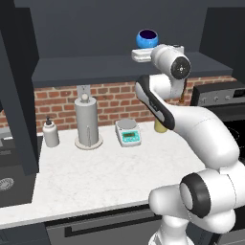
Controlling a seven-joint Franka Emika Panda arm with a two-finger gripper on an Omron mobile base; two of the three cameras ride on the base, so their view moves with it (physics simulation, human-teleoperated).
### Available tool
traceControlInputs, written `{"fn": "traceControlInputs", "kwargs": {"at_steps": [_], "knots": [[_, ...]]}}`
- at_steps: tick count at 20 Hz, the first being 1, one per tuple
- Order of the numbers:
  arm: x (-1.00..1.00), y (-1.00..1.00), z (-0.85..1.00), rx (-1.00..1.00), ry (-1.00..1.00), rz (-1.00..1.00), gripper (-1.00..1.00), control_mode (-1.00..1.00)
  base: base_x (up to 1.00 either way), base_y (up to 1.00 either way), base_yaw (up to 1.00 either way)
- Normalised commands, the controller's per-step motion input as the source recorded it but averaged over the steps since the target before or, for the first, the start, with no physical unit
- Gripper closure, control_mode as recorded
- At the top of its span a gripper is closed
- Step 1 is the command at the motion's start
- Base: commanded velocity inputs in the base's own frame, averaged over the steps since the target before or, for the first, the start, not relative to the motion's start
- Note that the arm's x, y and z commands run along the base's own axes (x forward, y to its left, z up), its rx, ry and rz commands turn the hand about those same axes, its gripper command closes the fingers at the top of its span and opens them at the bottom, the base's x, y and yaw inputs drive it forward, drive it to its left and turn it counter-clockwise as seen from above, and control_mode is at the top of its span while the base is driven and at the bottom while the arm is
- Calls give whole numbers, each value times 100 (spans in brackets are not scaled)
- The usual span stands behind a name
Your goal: Gather all objects into one cabinet and sort the glasses and bowls to opposite sides.
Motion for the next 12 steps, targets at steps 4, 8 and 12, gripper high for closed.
{"fn": "traceControlInputs", "kwargs": {"at_steps": [4,8,12], "knots": [[0,0,0,0,0,0,100,-100,0,0,0],[0,0,0,0,0,0,100,-100,0,0,0],[0,0,0,0,0,0,100,100,-13,0,0]]}}
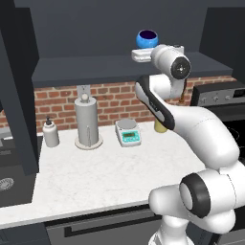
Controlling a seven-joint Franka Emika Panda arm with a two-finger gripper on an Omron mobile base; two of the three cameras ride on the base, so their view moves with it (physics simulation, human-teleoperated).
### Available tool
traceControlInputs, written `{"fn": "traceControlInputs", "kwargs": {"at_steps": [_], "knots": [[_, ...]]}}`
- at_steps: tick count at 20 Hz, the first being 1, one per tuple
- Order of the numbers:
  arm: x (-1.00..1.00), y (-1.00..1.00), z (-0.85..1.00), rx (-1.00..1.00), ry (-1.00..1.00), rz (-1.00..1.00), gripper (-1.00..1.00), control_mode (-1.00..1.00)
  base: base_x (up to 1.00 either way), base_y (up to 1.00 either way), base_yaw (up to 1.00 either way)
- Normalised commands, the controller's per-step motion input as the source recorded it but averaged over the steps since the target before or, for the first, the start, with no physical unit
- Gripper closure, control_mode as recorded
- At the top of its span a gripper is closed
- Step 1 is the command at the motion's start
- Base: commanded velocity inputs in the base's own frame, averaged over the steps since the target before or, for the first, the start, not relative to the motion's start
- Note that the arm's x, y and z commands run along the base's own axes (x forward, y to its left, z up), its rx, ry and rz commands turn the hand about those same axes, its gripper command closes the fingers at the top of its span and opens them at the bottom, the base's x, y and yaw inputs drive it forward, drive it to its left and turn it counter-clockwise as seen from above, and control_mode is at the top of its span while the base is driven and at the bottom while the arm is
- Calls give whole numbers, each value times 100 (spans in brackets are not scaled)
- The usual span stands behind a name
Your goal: Gather all objects into one cabinet and sort the glasses and bowls to opposite sides.
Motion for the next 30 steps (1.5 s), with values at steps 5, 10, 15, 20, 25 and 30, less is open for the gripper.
{"fn": "traceControlInputs", "kwargs": {"at_steps": [5,10,15,20,25,30], "knots": [[0,0,0,0,0,0,100,100,-49,0,0],[0,0,0,0,0,0,100,100,-74,0,0],[0,0,0,0,0,0,100,100,-88,0,0],[0,0,0,0,0,0,100,100,-90,0,0],[0,0,0,0,0,0,100,100,-88,0,0],[0,0,0,0,0,0,100,100,-68,0,0]]}}
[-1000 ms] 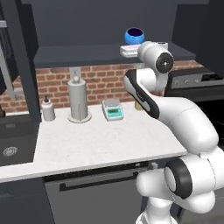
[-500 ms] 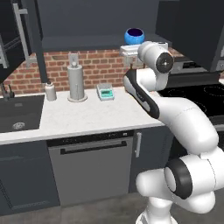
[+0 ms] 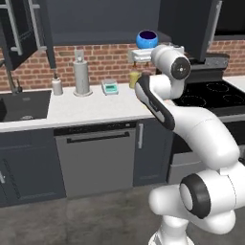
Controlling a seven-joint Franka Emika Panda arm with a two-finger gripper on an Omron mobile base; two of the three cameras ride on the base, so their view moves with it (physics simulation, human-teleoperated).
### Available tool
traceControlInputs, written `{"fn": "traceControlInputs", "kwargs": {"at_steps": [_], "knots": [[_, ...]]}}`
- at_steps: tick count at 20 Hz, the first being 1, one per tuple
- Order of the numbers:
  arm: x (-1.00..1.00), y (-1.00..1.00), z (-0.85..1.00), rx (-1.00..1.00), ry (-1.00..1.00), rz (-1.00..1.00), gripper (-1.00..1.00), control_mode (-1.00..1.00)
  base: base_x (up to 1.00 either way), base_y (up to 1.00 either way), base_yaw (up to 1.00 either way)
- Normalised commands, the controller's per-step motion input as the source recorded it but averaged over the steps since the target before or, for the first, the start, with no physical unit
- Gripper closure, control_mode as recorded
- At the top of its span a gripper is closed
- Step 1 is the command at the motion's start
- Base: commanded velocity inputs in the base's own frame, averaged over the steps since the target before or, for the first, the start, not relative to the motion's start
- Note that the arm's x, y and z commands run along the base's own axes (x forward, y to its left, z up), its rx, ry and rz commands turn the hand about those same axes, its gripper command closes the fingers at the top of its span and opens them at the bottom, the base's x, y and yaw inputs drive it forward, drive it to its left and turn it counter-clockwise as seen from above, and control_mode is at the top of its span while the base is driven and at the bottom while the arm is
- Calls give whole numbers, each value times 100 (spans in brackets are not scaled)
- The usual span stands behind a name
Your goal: Gather all objects into one cabinet and sort the glasses and bowls to opposite sides.
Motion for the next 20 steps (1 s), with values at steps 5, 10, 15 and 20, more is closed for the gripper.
{"fn": "traceControlInputs", "kwargs": {"at_steps": [5,10,15,20], "knots": [[0,0,0,0,0,0,100,100,-61,15,0],[0,0,0,0,0,0,100,100,-66,55,0],[0,0,0,0,0,0,100,100,-52,65,0],[0,0,0,0,0,0,100,100,-42,65,0]]}}
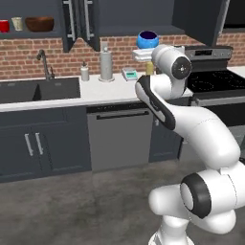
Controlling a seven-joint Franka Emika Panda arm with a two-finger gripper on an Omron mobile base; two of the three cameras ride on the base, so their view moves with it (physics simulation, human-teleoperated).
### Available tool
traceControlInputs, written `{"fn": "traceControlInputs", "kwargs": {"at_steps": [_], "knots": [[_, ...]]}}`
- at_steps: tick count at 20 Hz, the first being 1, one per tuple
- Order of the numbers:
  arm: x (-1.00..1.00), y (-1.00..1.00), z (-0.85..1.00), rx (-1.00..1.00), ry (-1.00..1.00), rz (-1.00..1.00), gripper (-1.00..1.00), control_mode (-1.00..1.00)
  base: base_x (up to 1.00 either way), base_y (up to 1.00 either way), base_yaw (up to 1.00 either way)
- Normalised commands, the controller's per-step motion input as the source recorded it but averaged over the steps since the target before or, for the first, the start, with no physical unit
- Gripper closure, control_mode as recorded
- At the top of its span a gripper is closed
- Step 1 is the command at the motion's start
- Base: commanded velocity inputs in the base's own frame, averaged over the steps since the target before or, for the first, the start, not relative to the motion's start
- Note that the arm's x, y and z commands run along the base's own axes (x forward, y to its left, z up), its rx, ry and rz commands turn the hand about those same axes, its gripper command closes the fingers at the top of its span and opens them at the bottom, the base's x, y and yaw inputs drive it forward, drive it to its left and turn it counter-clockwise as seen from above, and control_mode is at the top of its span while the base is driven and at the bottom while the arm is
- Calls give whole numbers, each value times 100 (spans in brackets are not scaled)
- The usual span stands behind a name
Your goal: Gather all objects into one cabinet and sort the glasses and bowls to opposite sides.
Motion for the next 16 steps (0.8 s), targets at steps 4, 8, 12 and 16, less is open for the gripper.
{"fn": "traceControlInputs", "kwargs": {"at_steps": [4,8,12,16], "knots": [[0,0,0,0,0,0,100,100,-37,66,0],[0,0,0,0,0,0,100,100,-35,68,0],[0,0,0,0,0,0,100,100,-36,63,0],[0,0,0,0,0,0,100,100,-34,61,0]]}}
